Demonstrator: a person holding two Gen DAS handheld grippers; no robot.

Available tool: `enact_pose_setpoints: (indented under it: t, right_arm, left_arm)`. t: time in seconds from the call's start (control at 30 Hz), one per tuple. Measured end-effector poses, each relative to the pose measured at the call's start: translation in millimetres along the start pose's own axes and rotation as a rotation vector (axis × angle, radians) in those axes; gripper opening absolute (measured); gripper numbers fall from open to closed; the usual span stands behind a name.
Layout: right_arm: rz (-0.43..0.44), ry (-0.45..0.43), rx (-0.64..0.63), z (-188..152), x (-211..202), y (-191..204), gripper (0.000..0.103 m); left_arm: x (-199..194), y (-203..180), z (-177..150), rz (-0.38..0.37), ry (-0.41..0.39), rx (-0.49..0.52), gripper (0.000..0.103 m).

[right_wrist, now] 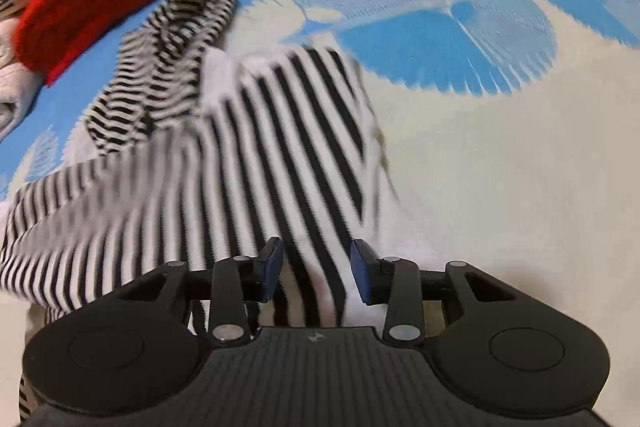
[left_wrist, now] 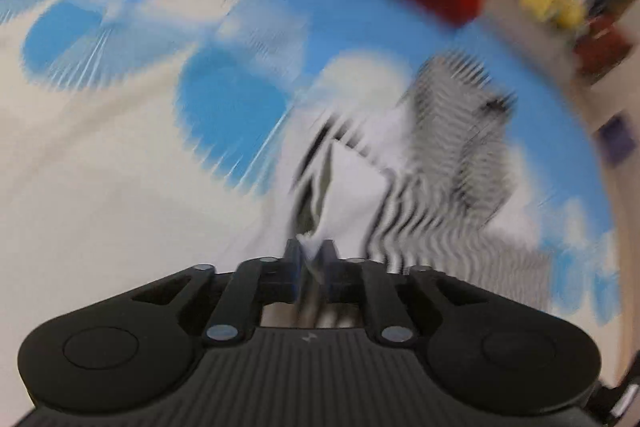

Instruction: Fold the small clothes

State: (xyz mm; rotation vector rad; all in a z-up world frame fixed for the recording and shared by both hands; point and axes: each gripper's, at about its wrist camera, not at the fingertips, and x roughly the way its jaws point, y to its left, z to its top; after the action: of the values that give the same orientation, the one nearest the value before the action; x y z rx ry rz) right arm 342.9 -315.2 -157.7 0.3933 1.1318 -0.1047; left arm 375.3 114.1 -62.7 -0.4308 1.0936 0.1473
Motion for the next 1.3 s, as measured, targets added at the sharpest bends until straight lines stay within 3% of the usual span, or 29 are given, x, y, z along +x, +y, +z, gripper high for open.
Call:
enact_pose_setpoints:
  t: [0.03, 0.1, 0.17, 0.23, 0.3, 0.33, 0.37, 0.43, 0.5, 0.57, 0.63, 0.7, 0.73, 0.87, 1.07, 1.2, 1.3]
  right_arm:
    - [-0.02, 0.013, 0.007, -1.5, 2.6, -2.4, 0.038]
    - [-0.065, 0.009, 0.007, -2.6, 1.3, -3.2, 0.038]
    - [-0.062, -0.013, 0.0, -2.5, -5.4, 0.3, 0.039]
    - [-0.063, -0.009, -0.011, -4.5, -5.9, 1.8, 0.039]
    - [-0.083, 0.025, -0.002, -8.1, 1.2, -2.2, 0.039]
    - [-0.088, 0.03, 0.002, -9.0, 2.1, -3.9, 0.039]
    - [-0.092, 0.026, 0.003, -8.8, 0.0, -3.6, 0.038]
    - [-0.087, 0.0, 0.008, -6.4, -10.7, -0.1, 0.039]
    - [-0.044, -0.021, 0.001, -4.6, -15.4, 0.5, 0.042]
    - [-0.075, 0.037, 0.031, -8.1, -1.6, -10.4, 0.038]
    - [-0.102, 0.036, 0.023, -9.8, -1.2, -14.0, 0.034]
    - [-0.115, 0.009, -0.015, -6.4, -14.0, -5.0, 0.039]
    - [-0.108, -0.008, -0.016, -5.1, -20.4, -2.9, 0.041]
    - [-0.097, -0.036, -0.035, -2.4, -36.8, 3.2, 0.042]
    - [-0.139, -0.126, -0.135, -0.1, -62.6, 22.3, 0.045]
    - [-0.154, -0.162, -0.175, 3.8, -75.8, 28.5, 0.045]
    - [-0.154, -0.193, -0.206, 5.9, -85.8, 36.2, 0.045]
  left_arm:
    - [7.2, -1.4, -1.5, 0.049, 0.027, 0.02, 0.015]
    - [5.9, -13.0, -4.6, 0.084, -0.032, 0.127, 0.015]
    - [2.2, -24.9, -8.2, 0.055, -0.093, 0.238, 0.016]
    - [13.5, -30.3, -12.7, 0.007, -0.078, 0.301, 0.023]
    - [41.8, -24.7, -17.5, 0.025, 0.043, 0.317, 0.023]
    - [55.1, -18.2, -22.1, 0.068, 0.115, 0.308, 0.027]
    - [59.6, -13.5, -24.2, 0.081, 0.137, 0.289, 0.033]
    - [50.3, -15.6, -22.0, 0.079, 0.11, 0.277, 0.034]
    - [36.8, -24.2, -18.5, 0.052, 0.031, 0.328, 0.04]
    - [35.7, -29.0, -21.4, 0.048, -0.007, 0.358, 0.05]
    - [51.7, -30.4, -26.5, 0.085, 0.063, 0.362, 0.05]
    - [64.4, -25.5, -29.9, 0.129, 0.136, 0.347, 0.05]
    - [60.1, -22.6, -28.3, 0.126, 0.125, 0.341, 0.05]
    - [26.6, -37.2, -19.4, 0.093, 0.002, 0.371, 0.051]
    - [-29.2, -59.3, -10.4, 0.002, -0.212, 0.336, 0.063]
    - [-54.7, -76.0, -8.8, 0.003, -0.361, 0.36, 0.078]
    - [-61.5, -82.2, -5.4, 0.01, -0.412, 0.36, 0.078]
